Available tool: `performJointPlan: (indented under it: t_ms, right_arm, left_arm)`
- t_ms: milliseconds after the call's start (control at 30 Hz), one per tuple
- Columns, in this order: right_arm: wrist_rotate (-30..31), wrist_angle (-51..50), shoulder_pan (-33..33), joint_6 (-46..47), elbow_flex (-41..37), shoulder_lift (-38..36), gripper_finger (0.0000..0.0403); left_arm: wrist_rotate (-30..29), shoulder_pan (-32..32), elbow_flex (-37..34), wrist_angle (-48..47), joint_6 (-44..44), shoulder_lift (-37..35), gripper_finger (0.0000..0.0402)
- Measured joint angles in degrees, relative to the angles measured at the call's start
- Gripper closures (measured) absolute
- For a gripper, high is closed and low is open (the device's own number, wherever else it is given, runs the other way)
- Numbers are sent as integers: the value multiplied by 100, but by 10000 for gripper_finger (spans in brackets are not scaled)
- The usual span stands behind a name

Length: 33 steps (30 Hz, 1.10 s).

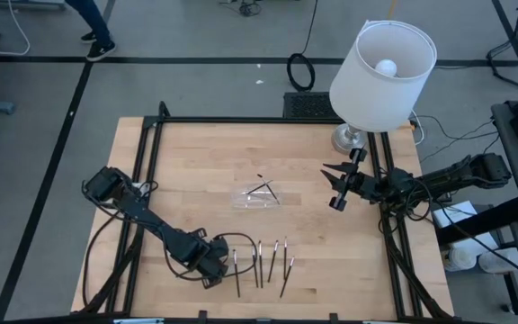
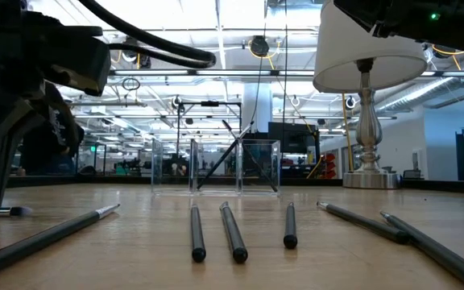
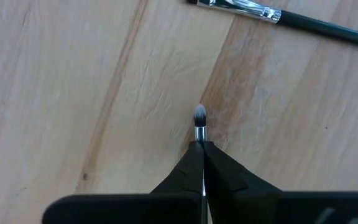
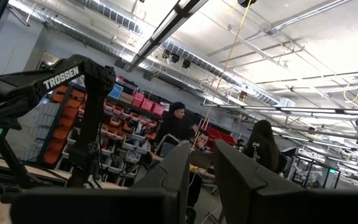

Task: Pick & Place Makeup Supplies
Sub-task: Put the makeup brush into the transparent organizer

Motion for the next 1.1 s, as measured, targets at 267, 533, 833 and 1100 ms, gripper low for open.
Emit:
performJointPlan:
  t_ms: [267,533,833,1100]
  right_arm:
    - [-1,2,0,0,0,0,344]
    - [-1,2,0,0,0,0,344]
    - [-1,2,0,0,0,0,344]
    - [-1,2,0,0,0,2,344]
  left_arm:
    - [-55,-3,122,-111,140,15,401]
    - [-102,-3,129,44,226,17,395]
    - [193,57,65,201,195,342,327]
    - [663,233,101,396,369,592,381]
